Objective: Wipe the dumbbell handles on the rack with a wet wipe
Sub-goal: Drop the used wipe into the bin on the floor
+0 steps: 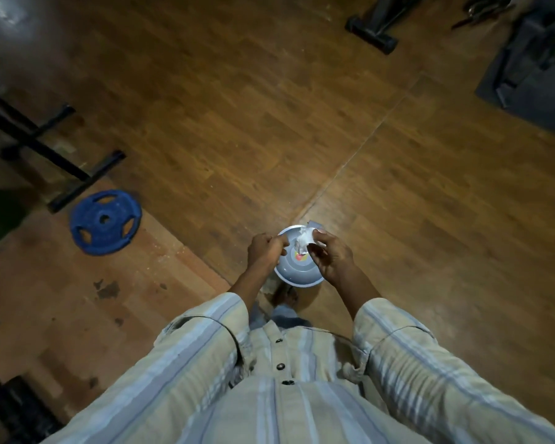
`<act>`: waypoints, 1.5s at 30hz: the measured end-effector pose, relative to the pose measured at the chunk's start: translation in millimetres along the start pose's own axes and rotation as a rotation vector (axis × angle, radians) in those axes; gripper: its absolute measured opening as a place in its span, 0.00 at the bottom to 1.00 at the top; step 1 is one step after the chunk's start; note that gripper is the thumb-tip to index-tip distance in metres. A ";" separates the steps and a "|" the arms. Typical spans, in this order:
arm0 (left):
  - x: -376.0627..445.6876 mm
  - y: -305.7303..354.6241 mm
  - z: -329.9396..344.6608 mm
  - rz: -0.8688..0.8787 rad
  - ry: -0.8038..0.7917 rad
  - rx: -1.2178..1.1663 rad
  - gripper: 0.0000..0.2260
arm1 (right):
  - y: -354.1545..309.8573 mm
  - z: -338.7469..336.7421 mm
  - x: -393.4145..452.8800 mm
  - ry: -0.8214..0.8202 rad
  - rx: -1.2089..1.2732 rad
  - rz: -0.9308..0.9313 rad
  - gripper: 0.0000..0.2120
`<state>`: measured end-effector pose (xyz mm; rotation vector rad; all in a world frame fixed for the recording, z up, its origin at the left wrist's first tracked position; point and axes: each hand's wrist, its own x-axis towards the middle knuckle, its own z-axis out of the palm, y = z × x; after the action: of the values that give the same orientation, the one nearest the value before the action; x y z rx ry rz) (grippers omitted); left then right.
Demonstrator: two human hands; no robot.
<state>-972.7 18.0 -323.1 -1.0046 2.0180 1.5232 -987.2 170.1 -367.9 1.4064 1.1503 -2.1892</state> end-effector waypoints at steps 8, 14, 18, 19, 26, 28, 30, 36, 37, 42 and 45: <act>25.3 25.1 20.3 -0.029 -0.099 0.175 0.09 | -5.3 -18.5 20.2 0.111 0.118 0.019 0.14; 40.2 27.1 23.3 -0.044 -0.133 0.254 0.07 | 3.0 -26.2 27.3 0.188 0.083 0.062 0.08; 49.0 23.5 19.9 -0.042 -0.153 0.262 0.11 | 17.6 -30.4 30.5 0.262 0.025 0.104 0.10; 49.8 23.3 18.4 -0.042 -0.156 0.261 0.10 | 21.8 -30.4 33.1 0.271 0.008 0.110 0.13; 59.6 15.8 4.7 -0.050 -0.155 0.218 0.05 | 35.0 -13.7 28.1 0.190 -0.165 0.123 0.21; 60.4 15.1 0.7 -0.054 -0.168 0.220 0.05 | 37.5 -11.9 23.3 0.200 -0.180 0.125 0.16; 60.6 14.6 -2.8 -0.052 -0.184 0.234 0.05 | 40.2 -9.7 17.9 0.188 -0.173 0.127 0.13; 57.3 22.8 -5.6 0.003 -0.219 0.206 0.10 | 33.6 10.1 1.0 0.159 -0.127 0.032 0.08; 55.8 26.1 -5.3 0.015 -0.226 0.200 0.09 | 30.4 13.3 -2.9 0.157 -0.120 0.015 0.07; 45.5 38.5 0.9 0.103 -0.297 0.184 0.06 | 18.9 13.6 -25.0 0.190 -0.065 -0.082 0.06; 35.2 33.5 8.4 0.154 -0.369 0.198 0.06 | 20.9 -0.1 -40.6 0.229 -0.004 -0.132 0.04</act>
<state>-1021.7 20.2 -328.7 -0.4606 1.9633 1.4243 -954.8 150.2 -342.6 1.6575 1.3602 -2.1522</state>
